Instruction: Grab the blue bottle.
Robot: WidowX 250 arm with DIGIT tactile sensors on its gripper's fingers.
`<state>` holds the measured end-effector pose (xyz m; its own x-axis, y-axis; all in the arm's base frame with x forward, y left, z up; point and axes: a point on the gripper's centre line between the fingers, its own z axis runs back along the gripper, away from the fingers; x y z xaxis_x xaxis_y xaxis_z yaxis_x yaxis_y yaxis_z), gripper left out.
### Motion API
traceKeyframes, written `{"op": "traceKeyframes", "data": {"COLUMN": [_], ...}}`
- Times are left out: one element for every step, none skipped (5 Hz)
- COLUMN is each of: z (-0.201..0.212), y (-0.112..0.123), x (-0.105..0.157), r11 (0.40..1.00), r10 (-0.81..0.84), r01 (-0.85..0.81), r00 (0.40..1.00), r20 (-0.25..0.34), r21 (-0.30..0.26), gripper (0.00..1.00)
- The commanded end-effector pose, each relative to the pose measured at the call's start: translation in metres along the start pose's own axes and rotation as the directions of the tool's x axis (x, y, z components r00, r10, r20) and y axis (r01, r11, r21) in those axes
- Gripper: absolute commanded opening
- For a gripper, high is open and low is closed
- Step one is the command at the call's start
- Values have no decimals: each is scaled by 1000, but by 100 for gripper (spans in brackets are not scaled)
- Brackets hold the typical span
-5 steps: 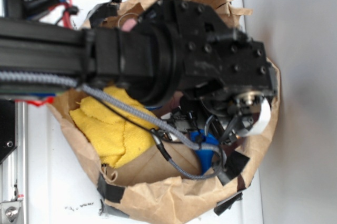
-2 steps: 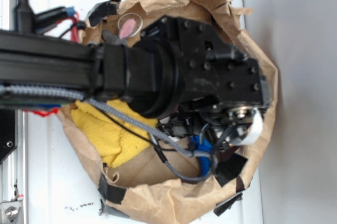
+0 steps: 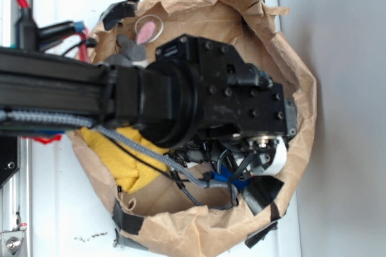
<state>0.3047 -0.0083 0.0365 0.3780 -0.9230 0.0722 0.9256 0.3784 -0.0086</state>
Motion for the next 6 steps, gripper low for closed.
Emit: {"op": "traceKeyframes", "data": {"z": [59,90,115,140,157,167], "y": [0,-9,-19,-30,-35,-31], "x": [-8,-18,-26,-35,-36,-39], "r11": [984,957,883,740,588,467], "r10": [178,289,466,656,780,860], "r01": [-179,-289,-470,-671,-806,-884], "r00": [981,953,878,735,586,463], "r20": [71,86,110,173,220,214], "r21": [11,-15,9,44,61,38], "gripper": [0,0,0,0,0,0]}}
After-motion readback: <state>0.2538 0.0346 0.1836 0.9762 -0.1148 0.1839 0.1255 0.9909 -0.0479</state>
